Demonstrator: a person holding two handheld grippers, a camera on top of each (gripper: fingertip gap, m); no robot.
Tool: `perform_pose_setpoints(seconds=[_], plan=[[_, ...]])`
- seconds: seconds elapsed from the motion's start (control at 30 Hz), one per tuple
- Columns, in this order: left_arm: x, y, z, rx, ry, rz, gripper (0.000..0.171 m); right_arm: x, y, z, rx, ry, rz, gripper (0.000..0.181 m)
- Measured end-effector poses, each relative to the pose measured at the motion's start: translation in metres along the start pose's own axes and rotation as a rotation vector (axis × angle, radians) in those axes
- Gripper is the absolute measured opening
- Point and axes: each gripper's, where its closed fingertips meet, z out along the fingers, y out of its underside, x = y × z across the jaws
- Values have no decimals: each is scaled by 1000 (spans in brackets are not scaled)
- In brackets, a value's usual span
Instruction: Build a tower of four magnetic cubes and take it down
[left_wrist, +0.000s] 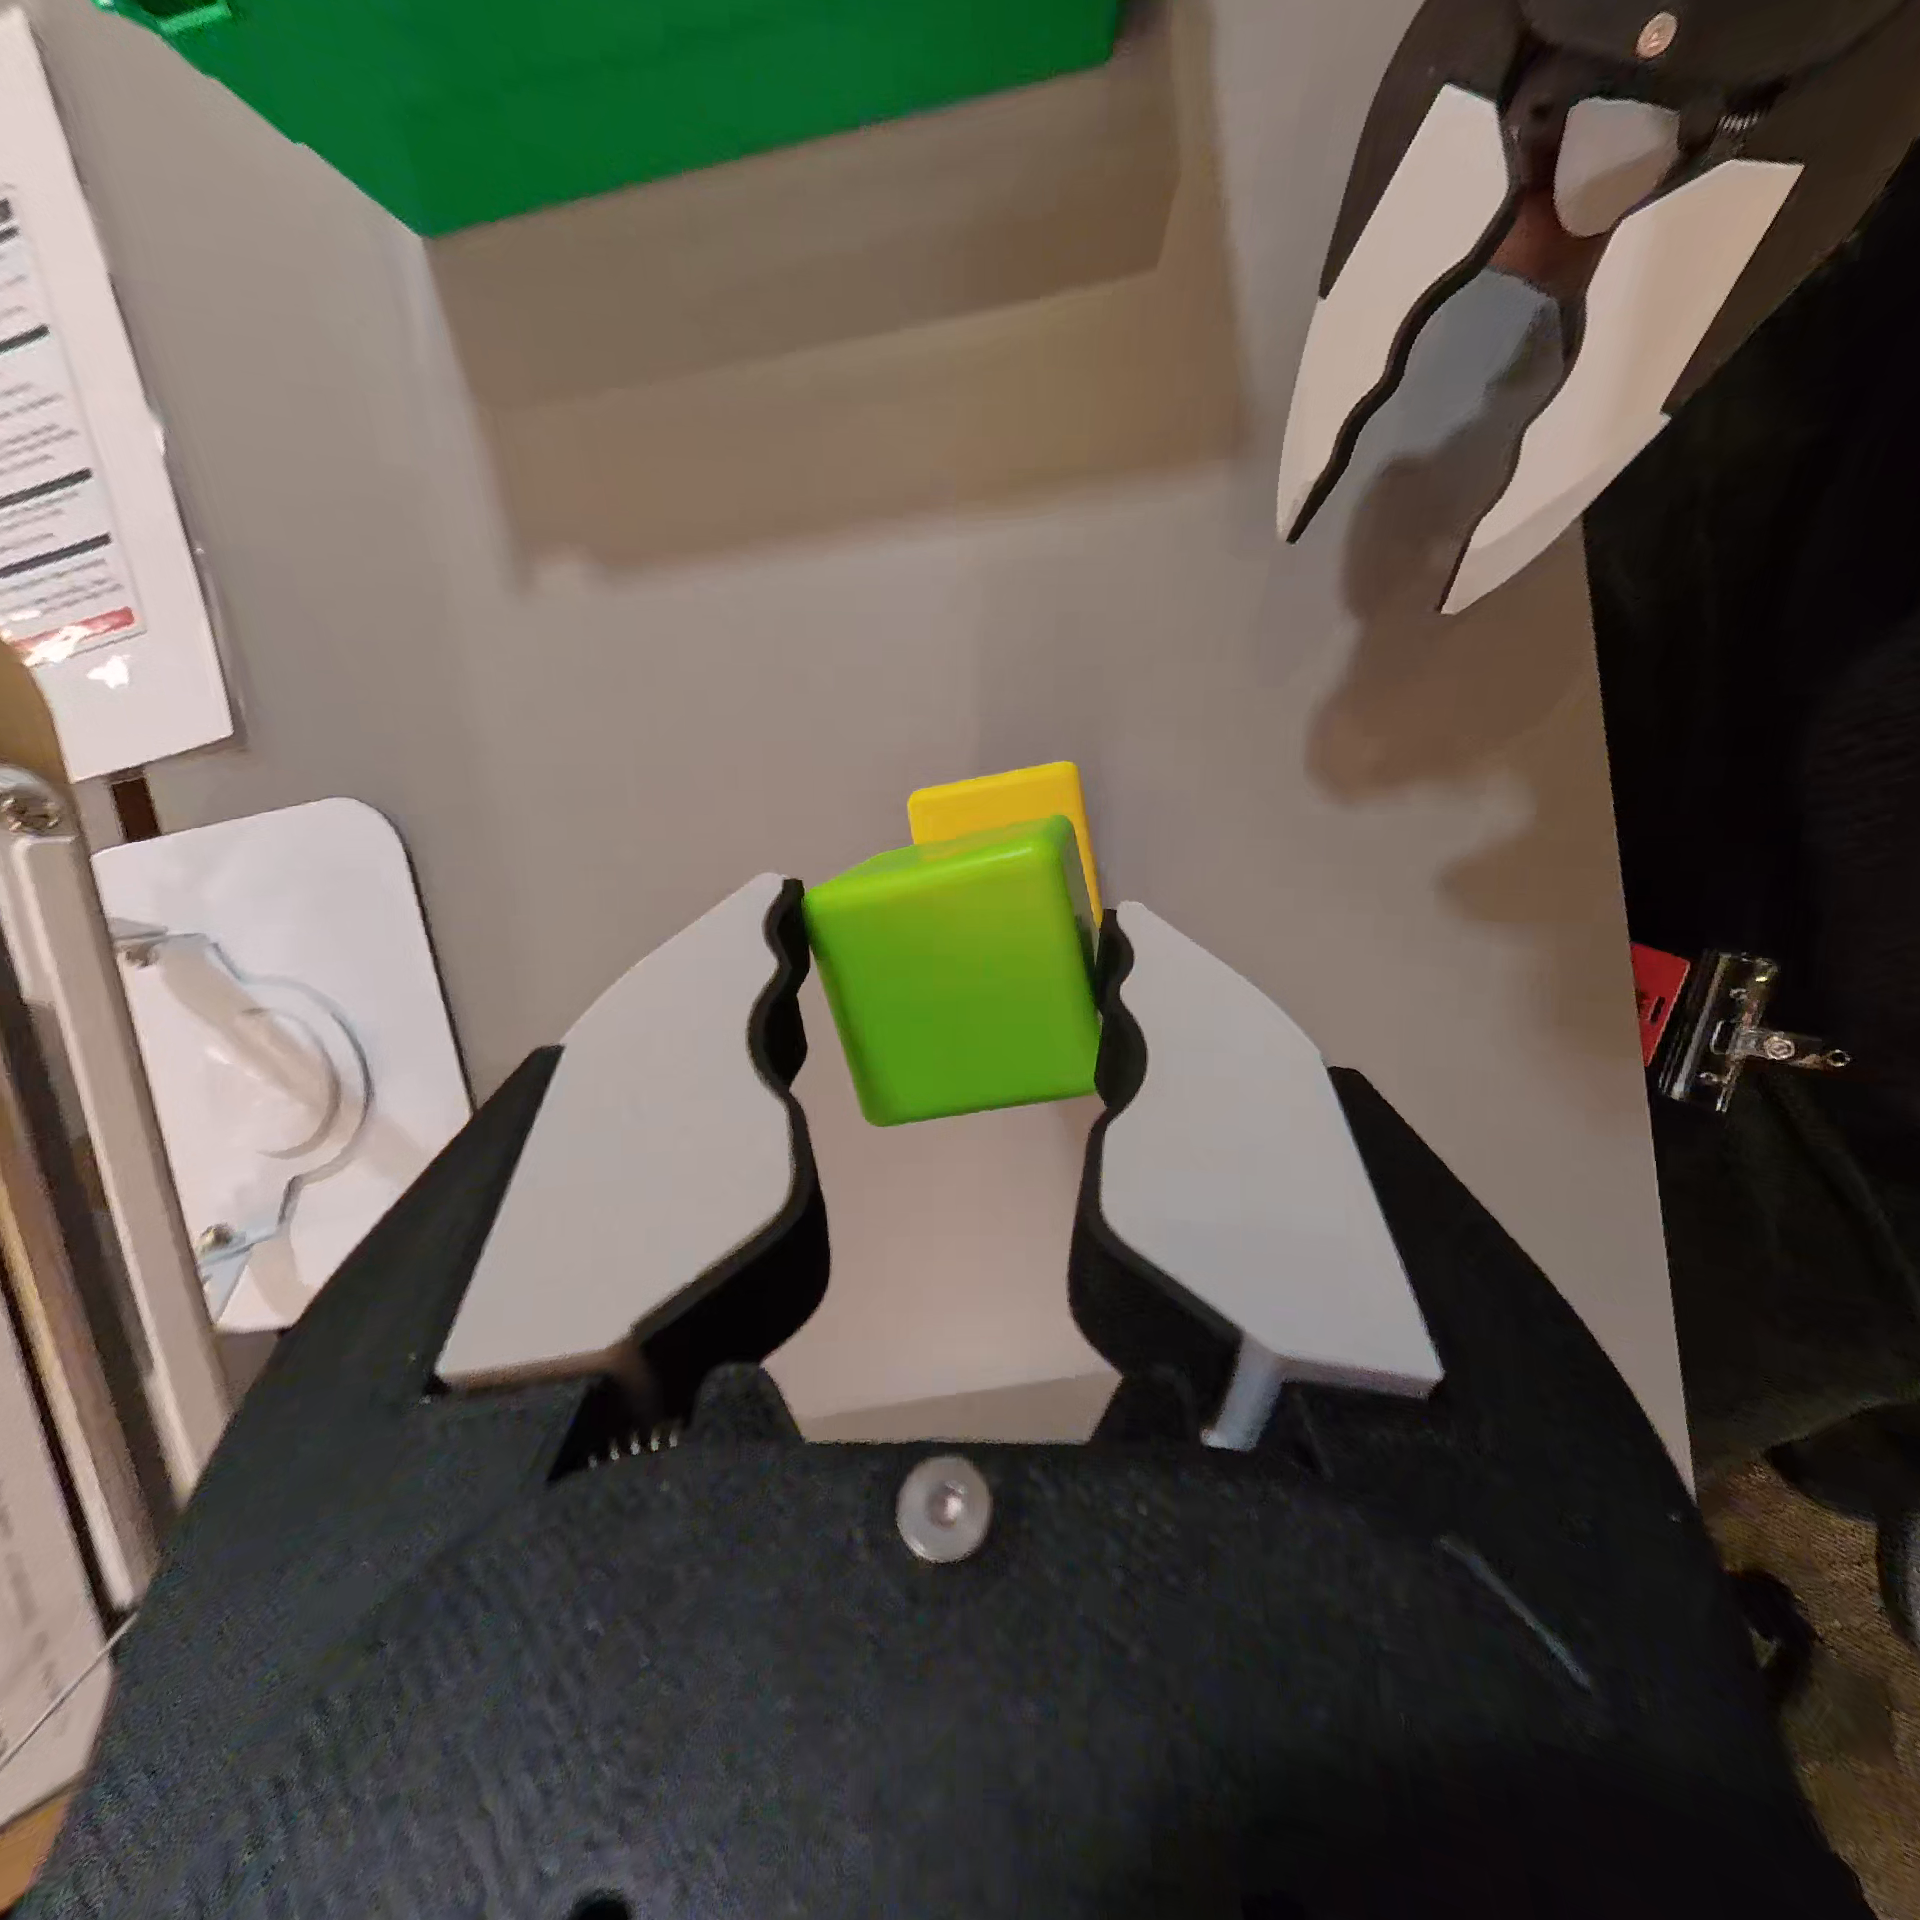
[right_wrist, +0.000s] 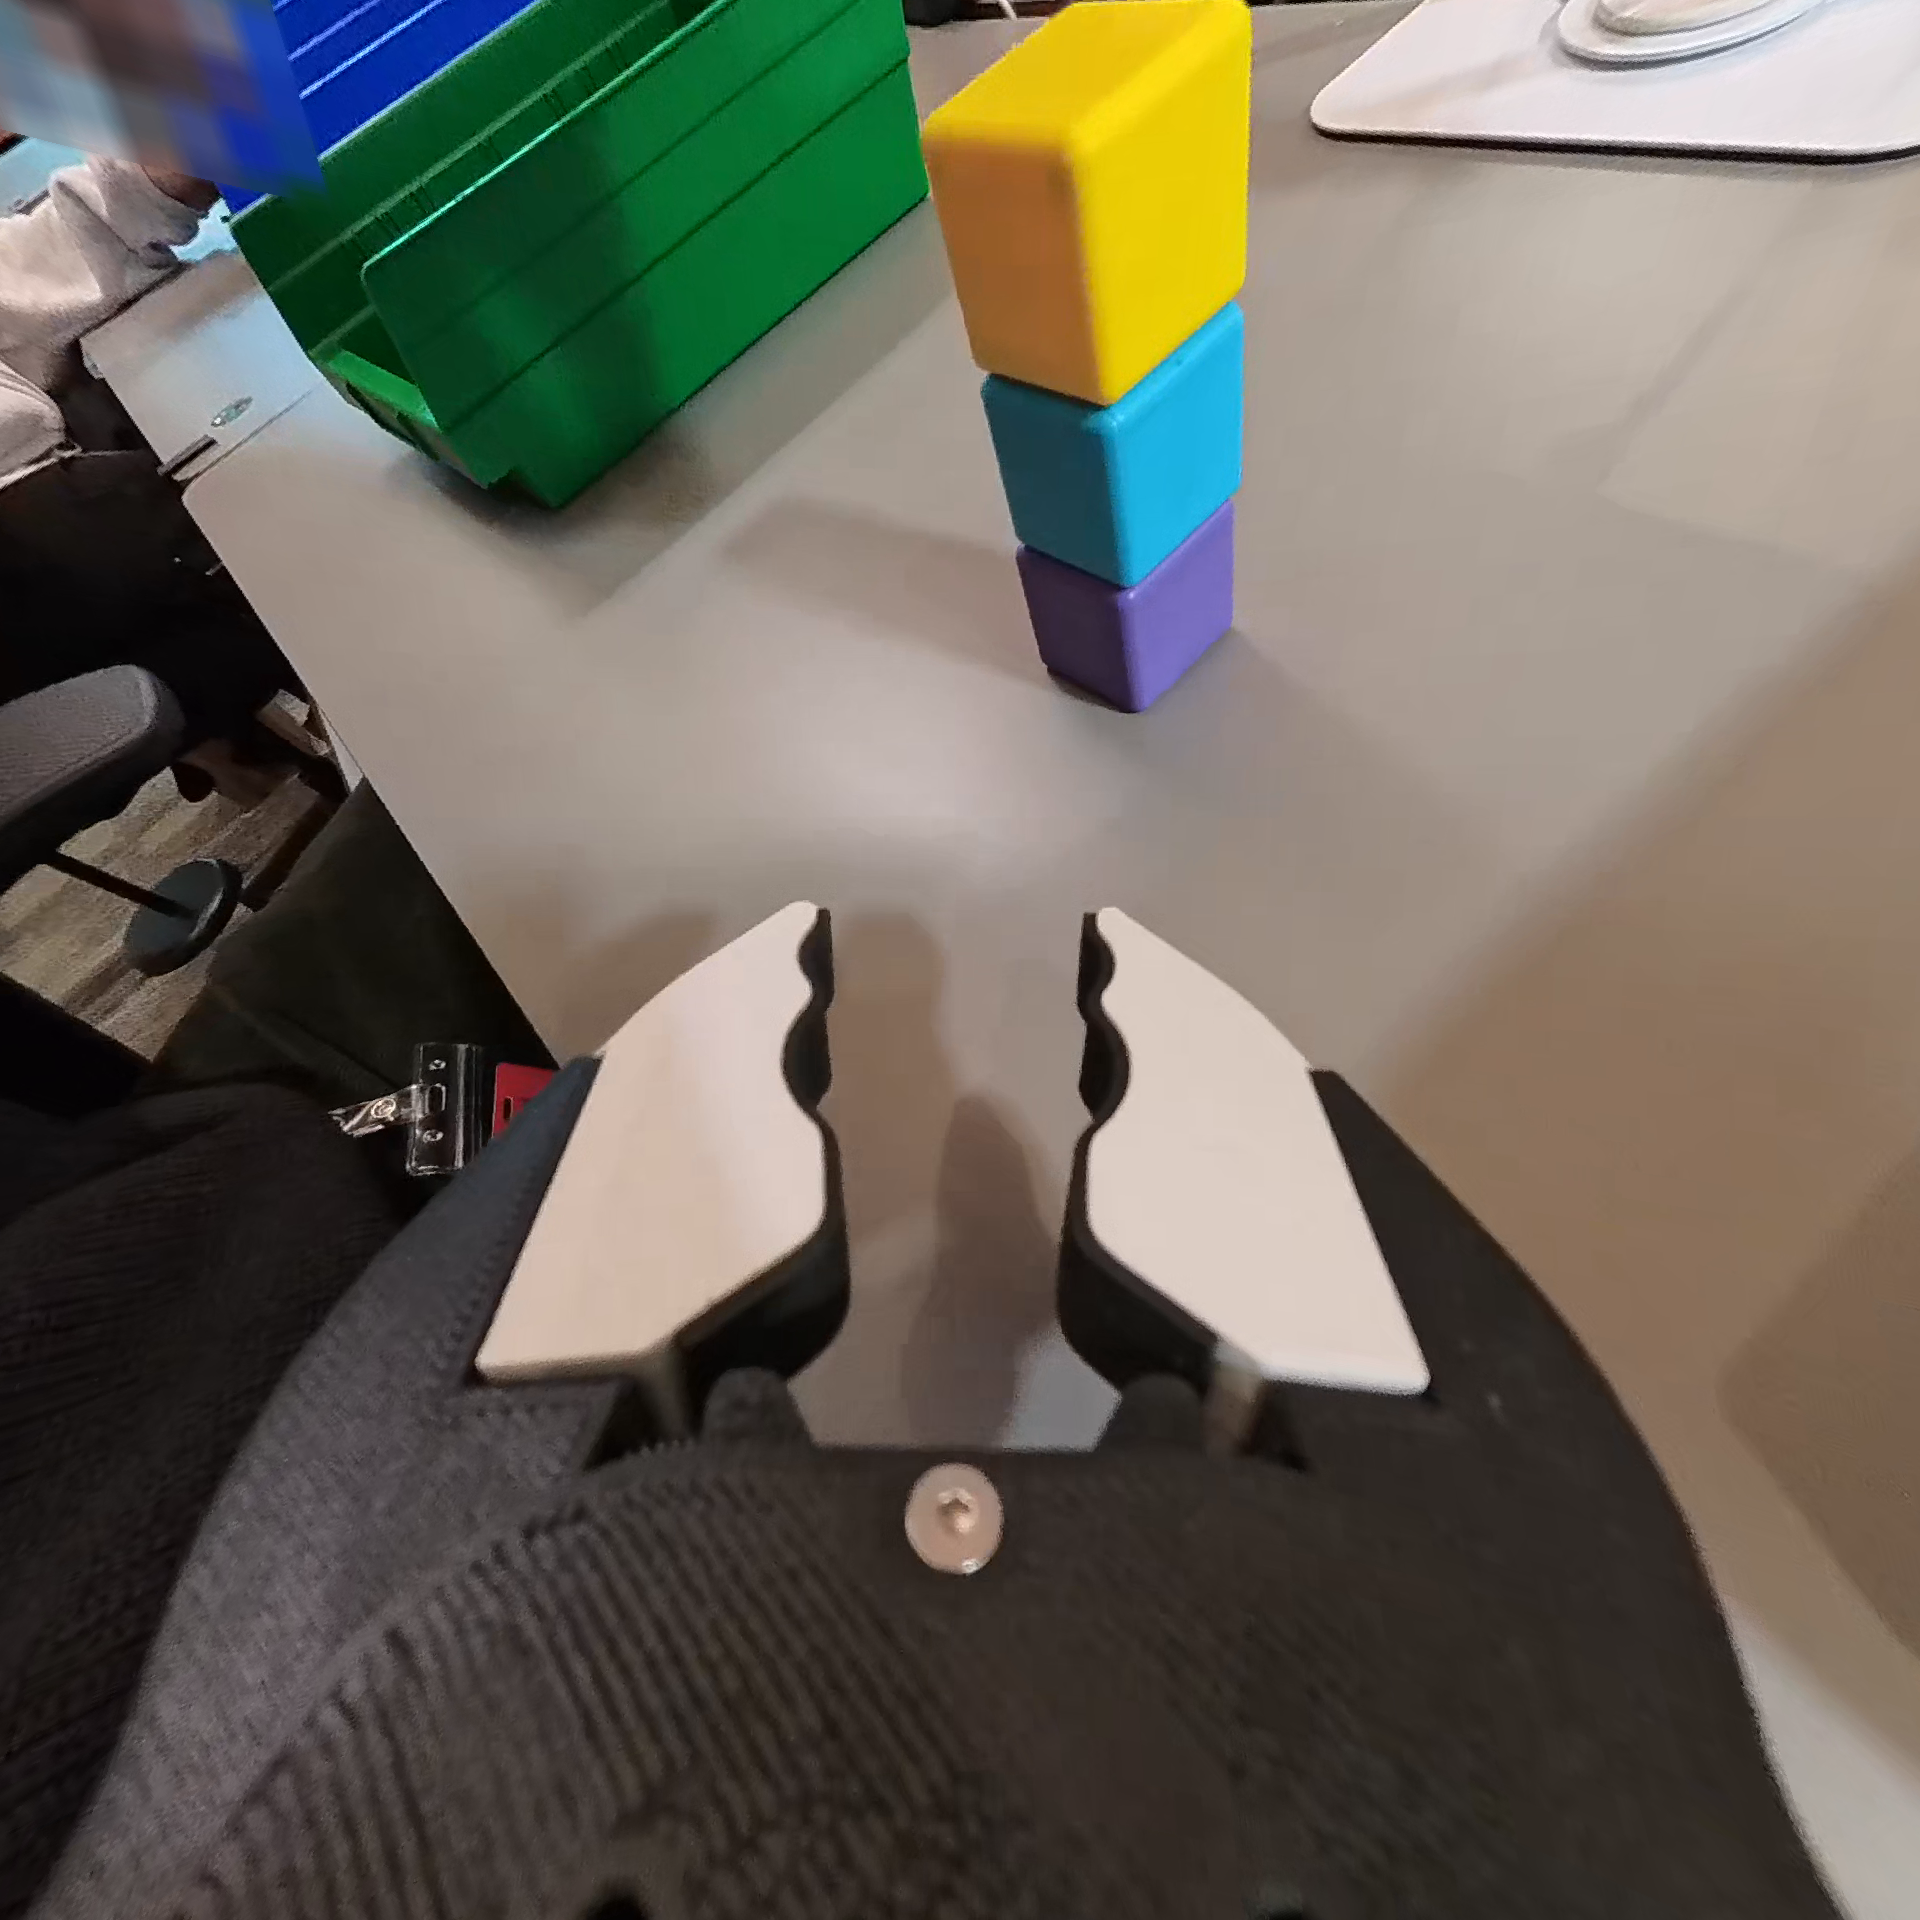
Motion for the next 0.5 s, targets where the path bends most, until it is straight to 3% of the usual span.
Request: perform_pose_setpoints(seconds=[0.13,0.5], plan=[[1,-4,13,23,34,34,55,0,1,-2,-2,6,-6,46],[8,-6,26,-68,-3,188,55,1,2,-2,-3,6,9,46]])
